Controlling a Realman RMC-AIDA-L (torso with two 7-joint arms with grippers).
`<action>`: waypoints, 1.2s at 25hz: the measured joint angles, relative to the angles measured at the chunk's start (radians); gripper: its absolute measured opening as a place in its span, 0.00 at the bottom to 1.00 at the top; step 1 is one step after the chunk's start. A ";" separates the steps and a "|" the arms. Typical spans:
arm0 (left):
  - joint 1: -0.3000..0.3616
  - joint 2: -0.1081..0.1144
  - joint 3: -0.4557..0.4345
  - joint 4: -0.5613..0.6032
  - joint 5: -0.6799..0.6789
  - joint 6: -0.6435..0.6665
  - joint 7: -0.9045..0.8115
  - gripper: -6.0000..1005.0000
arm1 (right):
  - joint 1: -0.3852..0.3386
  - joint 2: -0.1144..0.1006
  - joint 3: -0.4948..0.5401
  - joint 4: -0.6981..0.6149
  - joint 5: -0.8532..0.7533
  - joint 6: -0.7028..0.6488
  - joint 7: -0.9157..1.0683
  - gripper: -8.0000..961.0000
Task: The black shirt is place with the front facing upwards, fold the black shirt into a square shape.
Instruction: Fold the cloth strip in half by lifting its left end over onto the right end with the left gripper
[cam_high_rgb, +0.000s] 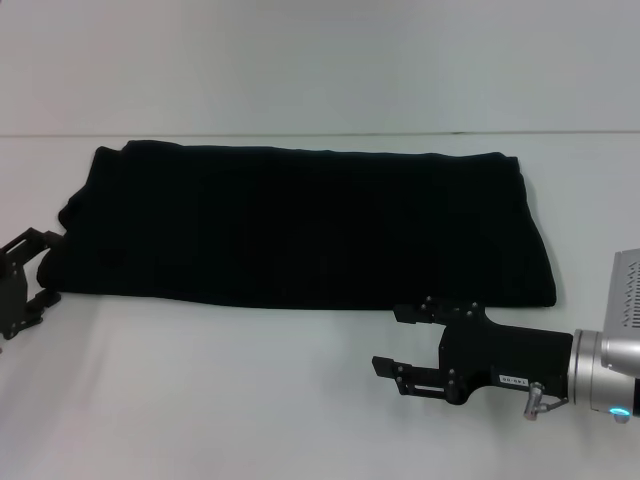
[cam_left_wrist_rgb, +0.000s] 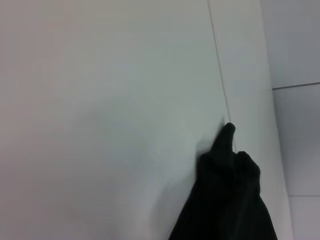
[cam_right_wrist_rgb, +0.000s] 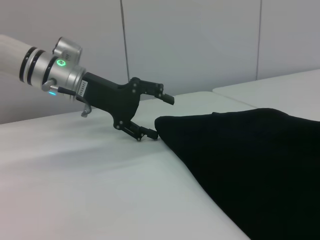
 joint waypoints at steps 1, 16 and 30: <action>-0.003 0.000 0.000 -0.004 0.000 -0.010 0.001 0.88 | 0.000 0.000 0.000 0.000 0.000 0.000 0.001 0.80; -0.054 0.007 0.033 -0.021 0.000 -0.109 0.005 0.86 | 0.008 0.002 0.008 0.000 0.002 -0.001 0.008 0.79; -0.072 0.010 0.119 -0.016 0.000 -0.122 0.048 0.76 | 0.010 0.002 0.009 0.000 0.013 -0.010 0.009 0.78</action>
